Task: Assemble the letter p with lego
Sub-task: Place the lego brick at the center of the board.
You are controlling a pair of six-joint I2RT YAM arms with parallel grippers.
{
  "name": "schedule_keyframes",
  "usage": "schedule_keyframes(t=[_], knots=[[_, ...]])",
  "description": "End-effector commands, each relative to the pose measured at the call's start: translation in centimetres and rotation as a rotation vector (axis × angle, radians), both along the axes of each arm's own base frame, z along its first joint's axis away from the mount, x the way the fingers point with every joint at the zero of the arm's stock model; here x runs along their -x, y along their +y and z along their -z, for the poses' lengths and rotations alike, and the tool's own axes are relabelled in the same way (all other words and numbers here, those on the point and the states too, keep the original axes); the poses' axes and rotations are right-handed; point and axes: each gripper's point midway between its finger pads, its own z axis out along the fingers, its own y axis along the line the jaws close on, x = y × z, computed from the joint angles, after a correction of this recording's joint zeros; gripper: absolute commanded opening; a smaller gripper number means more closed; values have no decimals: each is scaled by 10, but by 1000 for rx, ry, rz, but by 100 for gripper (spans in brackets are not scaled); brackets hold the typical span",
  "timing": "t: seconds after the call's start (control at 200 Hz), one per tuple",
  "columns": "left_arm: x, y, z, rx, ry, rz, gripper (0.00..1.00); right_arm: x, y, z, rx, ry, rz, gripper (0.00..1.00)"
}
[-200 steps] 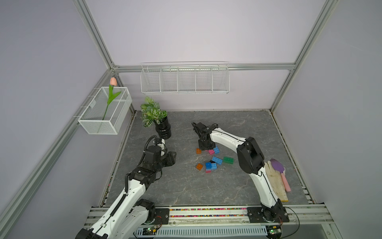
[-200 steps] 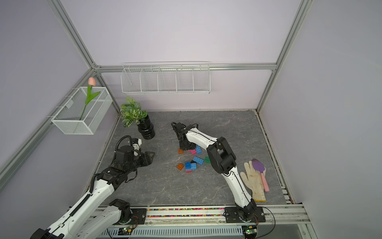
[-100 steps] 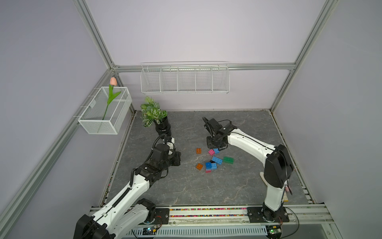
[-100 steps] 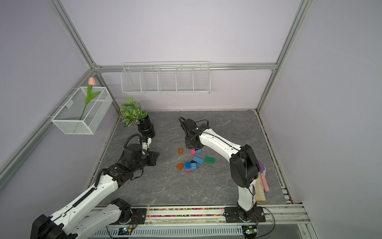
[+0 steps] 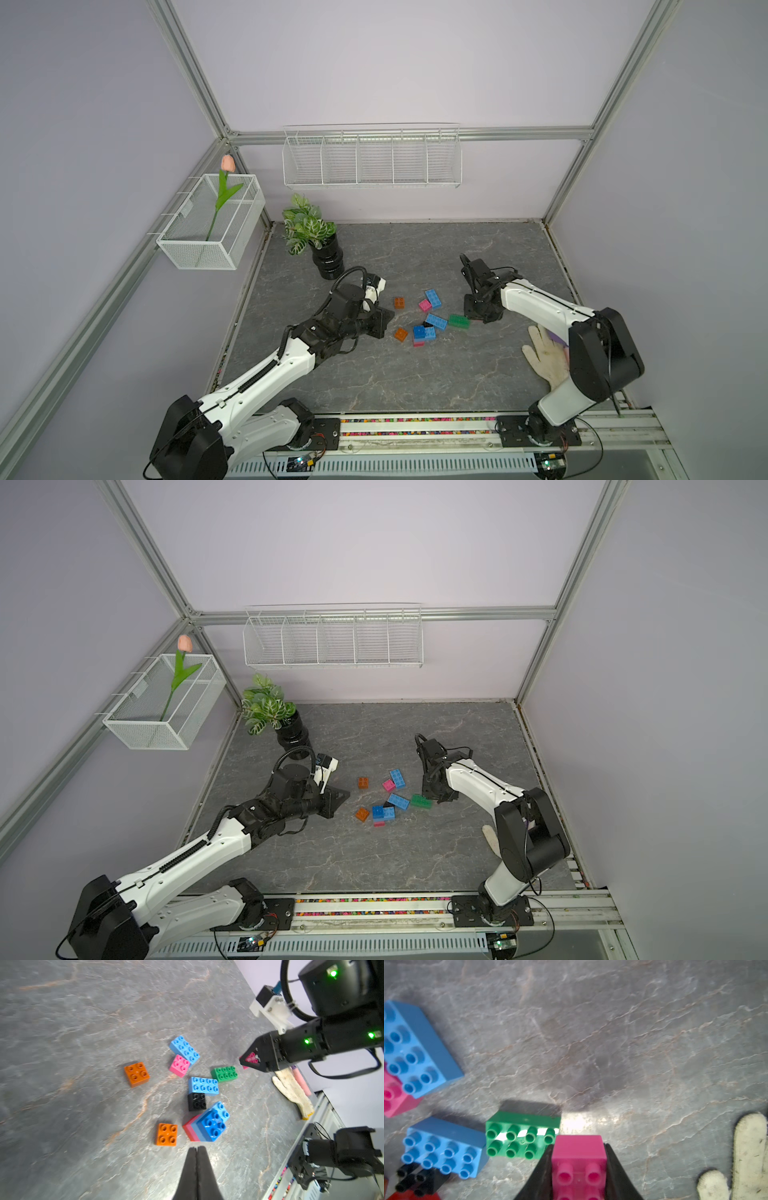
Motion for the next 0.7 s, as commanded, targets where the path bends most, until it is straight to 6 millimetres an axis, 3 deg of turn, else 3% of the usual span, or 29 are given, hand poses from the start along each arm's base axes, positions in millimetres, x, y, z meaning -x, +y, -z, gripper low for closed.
schedule_keyframes(t=[0.0,0.35,0.55,0.695], knots=[[5,-23,-7,22,-12,109,0,-10,-7,9,-14,-21,24,24],[33,-64,25,2,55,323,0,-15,-23,42,-10,29,67,25],[28,-69,39,-25,64,323,0,-14,-23,49,-15,49,73,27],[19,-64,44,-60,38,271,0,-12,-22,50,-18,54,73,34]])
